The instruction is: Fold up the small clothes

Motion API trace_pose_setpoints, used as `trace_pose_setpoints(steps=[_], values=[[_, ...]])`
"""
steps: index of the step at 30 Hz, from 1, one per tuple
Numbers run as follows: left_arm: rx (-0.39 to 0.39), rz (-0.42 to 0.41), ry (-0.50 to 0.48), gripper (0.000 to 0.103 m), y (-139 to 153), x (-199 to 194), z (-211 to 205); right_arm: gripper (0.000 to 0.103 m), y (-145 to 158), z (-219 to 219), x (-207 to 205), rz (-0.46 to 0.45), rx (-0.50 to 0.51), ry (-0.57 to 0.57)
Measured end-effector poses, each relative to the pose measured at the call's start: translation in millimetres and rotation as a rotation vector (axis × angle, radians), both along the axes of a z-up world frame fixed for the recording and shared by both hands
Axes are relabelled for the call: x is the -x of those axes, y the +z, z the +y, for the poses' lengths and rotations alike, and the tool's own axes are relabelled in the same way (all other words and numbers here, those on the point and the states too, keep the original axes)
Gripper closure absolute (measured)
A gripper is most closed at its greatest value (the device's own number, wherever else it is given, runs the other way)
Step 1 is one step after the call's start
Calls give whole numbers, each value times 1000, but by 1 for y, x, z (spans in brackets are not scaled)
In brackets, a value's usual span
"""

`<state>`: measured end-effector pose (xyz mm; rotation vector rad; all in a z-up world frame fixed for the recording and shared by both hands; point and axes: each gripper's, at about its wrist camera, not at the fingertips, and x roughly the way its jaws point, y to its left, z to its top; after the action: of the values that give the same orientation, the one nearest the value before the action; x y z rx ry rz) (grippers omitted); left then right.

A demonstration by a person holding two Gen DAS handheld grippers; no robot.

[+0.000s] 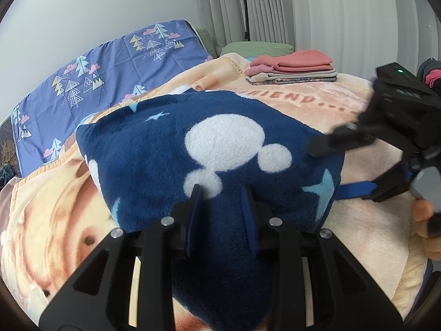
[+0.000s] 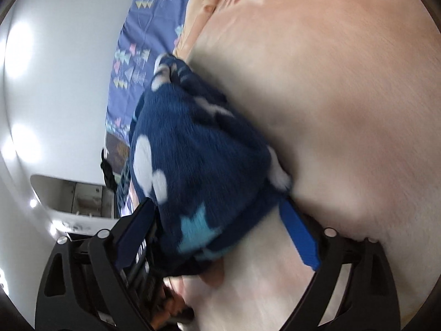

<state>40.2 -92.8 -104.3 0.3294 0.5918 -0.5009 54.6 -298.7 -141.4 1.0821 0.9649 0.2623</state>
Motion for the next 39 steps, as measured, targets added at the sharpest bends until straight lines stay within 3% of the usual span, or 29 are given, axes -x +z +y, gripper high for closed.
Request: trace_pose_setpoints(steps=[10, 18, 23, 29, 32, 33, 34, 36, 37, 39], values=[[17, 6, 2, 74, 0, -1, 0, 6, 5, 21, -22, -63, 153, -108], [35, 12, 1, 73, 0, -4, -2, 8, 6, 24, -7, -2, 117, -55], [38, 14, 1, 73, 1, -4, -3, 8, 0, 25, -22, 13, 126, -93], [52, 20, 1, 73, 1, -6, -3, 14, 3, 28, -18, -25, 172, -95], [105, 53, -10, 72, 5, -10, 2, 18, 4, 27, -15, -36, 177, -86], [141, 81, -21, 67, 7, -12, 8, 18, 4, 27, -14, -40, 180, -83], [230, 150, -57, 62, 14, -18, 19, 19, 3, 26, -13, -44, 180, -81], [355, 230, -95, 45, 23, -25, 35, 19, 3, 26, -14, -53, 178, -76], [398, 229, -77, 40, 32, -30, 46, 20, 3, 26, -13, -59, 178, -73], [385, 159, -4, 33, 46, -40, 61, 20, 2, 26, -12, -67, 177, -68]])
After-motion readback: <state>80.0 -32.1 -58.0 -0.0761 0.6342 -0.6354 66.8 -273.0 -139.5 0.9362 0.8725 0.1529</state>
